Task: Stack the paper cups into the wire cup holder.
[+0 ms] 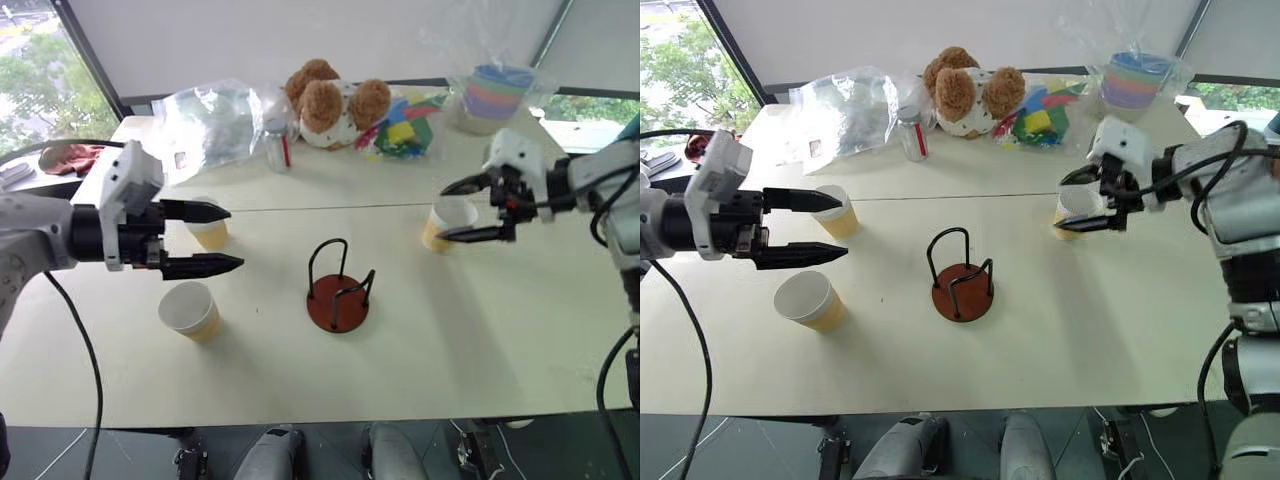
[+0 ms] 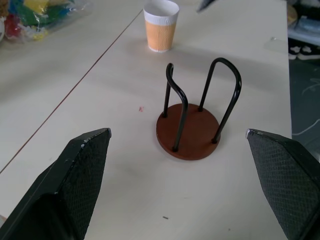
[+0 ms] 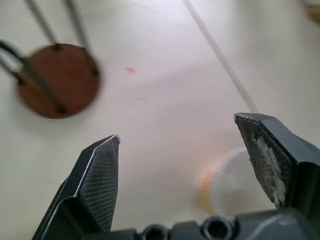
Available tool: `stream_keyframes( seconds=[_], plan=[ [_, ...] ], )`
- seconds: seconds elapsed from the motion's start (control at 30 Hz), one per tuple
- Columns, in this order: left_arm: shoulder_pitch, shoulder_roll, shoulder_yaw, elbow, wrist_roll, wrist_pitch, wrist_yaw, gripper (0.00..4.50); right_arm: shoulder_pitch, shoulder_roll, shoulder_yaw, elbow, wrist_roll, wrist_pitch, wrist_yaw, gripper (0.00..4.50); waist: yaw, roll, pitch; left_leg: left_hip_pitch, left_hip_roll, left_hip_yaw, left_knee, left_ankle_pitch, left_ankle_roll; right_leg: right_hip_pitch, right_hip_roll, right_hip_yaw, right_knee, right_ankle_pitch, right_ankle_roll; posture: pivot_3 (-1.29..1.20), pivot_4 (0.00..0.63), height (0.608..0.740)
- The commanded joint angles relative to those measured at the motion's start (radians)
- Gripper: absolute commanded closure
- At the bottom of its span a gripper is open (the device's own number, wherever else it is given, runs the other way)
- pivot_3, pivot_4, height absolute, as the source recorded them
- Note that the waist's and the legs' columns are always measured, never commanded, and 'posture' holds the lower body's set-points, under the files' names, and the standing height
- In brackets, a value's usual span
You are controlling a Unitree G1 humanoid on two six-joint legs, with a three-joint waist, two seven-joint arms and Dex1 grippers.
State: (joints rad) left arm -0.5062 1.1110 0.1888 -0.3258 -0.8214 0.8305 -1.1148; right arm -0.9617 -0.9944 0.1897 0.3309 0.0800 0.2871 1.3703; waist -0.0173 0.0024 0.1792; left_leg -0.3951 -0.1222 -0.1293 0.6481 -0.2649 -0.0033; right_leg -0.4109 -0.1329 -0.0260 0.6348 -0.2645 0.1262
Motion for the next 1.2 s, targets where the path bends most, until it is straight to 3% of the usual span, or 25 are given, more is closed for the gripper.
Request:
stream_keyframes(
  seconds=[0.03, 0.33, 0.5, 0.6, 0.8, 1.1, 1.2],
  plan=[
    [0.017, -0.004, 0.001, -0.037, 0.029, -0.034, 0.006, 0.00, -0.071, 0.042, 0.048, 0.170, -0.096, -0.160, -0.011, 0.51, 0.000, 0.000, 0.000, 0.000, 0.000, 0.000, 0.000, 0.000, 0.000, 0.000, 0.000, 0.000, 0.000, 0.000, 0.000, 0.00, 0.150, 0.740],
    [0.105, -0.025, 0.079, -0.107, -0.004, -0.010, 0.053, 0.00, -0.122, 0.070, 0.088, 0.340, -0.171, -0.265, 0.073, 0.51, 0.000, 0.000, 0.001, -0.005, 0.000, 0.000, 0.001, 0.000, 0.000, -0.005, 0.000, 0.000, 0.000, 0.000, 0.000, 0.00, 0.150, 0.740],
    [0.120, -0.030, 0.085, -0.109, -0.002, -0.021, 0.070, 0.00, -0.127, 0.101, 0.100, 0.428, -0.220, -0.319, 0.038, 0.51, -0.001, 0.000, 0.001, -0.005, 0.000, 0.000, 0.001, 0.001, -0.001, -0.005, 0.000, 0.000, 0.001, 0.000, 0.000, 0.00, 0.150, 0.740],
    [0.114, -0.029, 0.078, -0.104, 0.001, -0.026, 0.073, 0.00, -0.140, 0.124, 0.102, 0.484, -0.243, -0.353, 0.036, 1.36, -0.003, 0.000, 0.001, -0.005, 0.000, 0.000, 0.002, 0.001, -0.001, -0.005, 0.000, 0.000, 0.002, 0.000, 0.000, 0.00, 0.150, 0.740],
    [0.103, -0.024, 0.070, -0.087, 0.012, -0.036, 0.068, 0.00, -0.170, 0.149, 0.113, 0.567, -0.290, -0.418, 0.025, 4.44, -0.002, 0.000, 0.001, -0.005, 0.000, 0.000, 0.002, 0.001, -0.001, -0.006, 0.000, 0.001, 0.003, 0.000, 0.000, 0.00, 0.150, 0.740],
    [0.083, -0.014, 0.033, -0.056, 0.041, -0.054, 0.038, 0.00, -0.320, 0.163, 0.111, 0.587, -0.298, -0.491, 0.130, 4.44, -0.005, 0.000, 0.001, -0.006, 0.000, 0.001, 0.002, 0.001, -0.001, -0.008, 0.000, 0.002, 0.005, 0.000, 0.000, 0.00, 0.150, 0.740],
    [0.081, 0.001, 0.011, -0.045, 0.061, -0.061, 0.006, 0.00, -0.481, 0.194, 0.144, 0.524, -0.147, -0.423, 0.236, 4.44, -0.015, 0.001, 0.001, -0.008, 0.000, 0.005, 0.002, 0.001, -0.002, -0.015, 0.000, 0.005, 0.011, 0.000, 0.000, 0.00, 0.150, 0.740]
  ],
)
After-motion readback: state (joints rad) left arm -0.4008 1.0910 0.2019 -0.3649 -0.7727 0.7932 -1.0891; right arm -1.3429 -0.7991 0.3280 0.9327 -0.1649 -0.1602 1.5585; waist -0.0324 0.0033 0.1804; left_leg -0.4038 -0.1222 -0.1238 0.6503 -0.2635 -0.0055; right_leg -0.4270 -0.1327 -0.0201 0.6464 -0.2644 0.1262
